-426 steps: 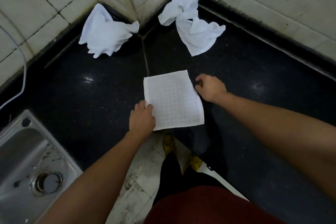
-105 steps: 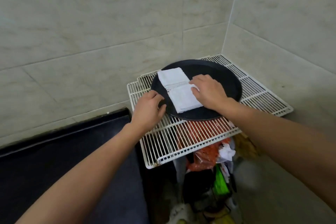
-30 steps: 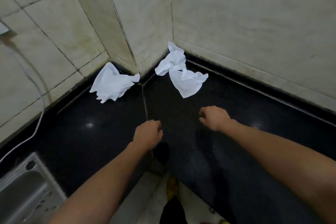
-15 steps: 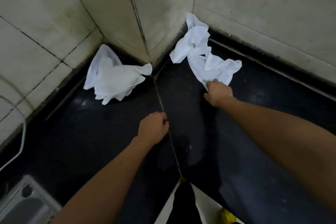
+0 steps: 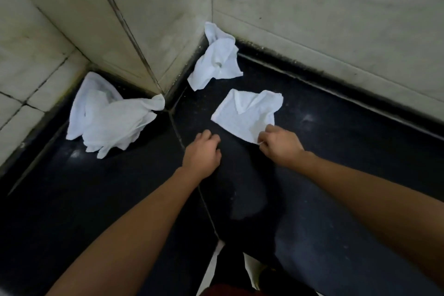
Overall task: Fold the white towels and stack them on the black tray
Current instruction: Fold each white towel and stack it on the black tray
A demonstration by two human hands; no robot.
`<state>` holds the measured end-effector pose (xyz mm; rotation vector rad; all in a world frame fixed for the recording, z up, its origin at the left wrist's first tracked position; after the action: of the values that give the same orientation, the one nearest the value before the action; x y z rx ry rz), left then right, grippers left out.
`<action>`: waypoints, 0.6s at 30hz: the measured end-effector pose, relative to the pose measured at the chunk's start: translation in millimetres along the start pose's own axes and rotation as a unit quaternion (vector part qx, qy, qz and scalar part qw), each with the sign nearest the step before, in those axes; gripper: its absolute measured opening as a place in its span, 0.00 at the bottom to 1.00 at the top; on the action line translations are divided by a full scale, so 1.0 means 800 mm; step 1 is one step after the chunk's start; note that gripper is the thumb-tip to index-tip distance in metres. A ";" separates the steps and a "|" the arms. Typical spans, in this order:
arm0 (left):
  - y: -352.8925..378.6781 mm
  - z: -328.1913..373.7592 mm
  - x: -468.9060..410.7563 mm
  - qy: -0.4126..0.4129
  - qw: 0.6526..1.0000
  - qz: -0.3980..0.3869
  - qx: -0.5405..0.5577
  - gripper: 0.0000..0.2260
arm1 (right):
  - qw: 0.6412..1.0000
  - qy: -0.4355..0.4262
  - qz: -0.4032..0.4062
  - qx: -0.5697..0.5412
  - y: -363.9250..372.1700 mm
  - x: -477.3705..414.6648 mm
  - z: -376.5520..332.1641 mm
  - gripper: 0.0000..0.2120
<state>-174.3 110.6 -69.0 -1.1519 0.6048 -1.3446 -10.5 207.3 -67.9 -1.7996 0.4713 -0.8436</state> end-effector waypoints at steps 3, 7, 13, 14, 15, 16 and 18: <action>0.023 0.038 -0.002 0.046 0.997 -0.021 -0.060 0.16 | 1.000 -0.013 -0.010 0.005 0.009 0.049 0.015 0.11; 0.071 0.083 0.028 0.088 0.987 -0.074 -0.108 0.15 | 1.000 -0.026 -0.012 0.005 0.021 0.115 0.039 0.11; 0.115 0.110 0.096 0.091 0.982 -0.103 -0.126 0.11 | 0.998 -0.065 -0.010 0.004 0.069 0.190 0.061 0.06; 0.120 0.113 0.106 0.091 0.982 -0.105 -0.124 0.10 | 0.998 -0.065 -0.018 0.003 0.079 0.201 0.062 0.06; 0.124 0.116 0.117 0.089 0.982 -0.112 -0.122 0.10 | 0.998 -0.065 -0.027 -0.001 0.088 0.211 0.062 0.07; 0.130 0.121 0.129 0.086 0.981 -0.123 -0.121 0.09 | 0.997 -0.065 -0.043 -0.010 0.098 0.223 0.062 0.09; 0.141 0.127 0.149 0.081 0.979 -0.145 -0.122 0.09 | 0.994 -0.073 -0.080 -0.020 0.116 0.243 0.058 0.11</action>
<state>-13.1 9.2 -99.7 -1.3781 0.7568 -1.6583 161.6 73.5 -100.6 -1.9387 0.2536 -0.8084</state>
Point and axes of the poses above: each hand's wrist, its own x-axis away from the middle knuckle, its own y-axis out of the palm, z = x × y, the point moved 8 cm from there along -x, towards the middle knuckle
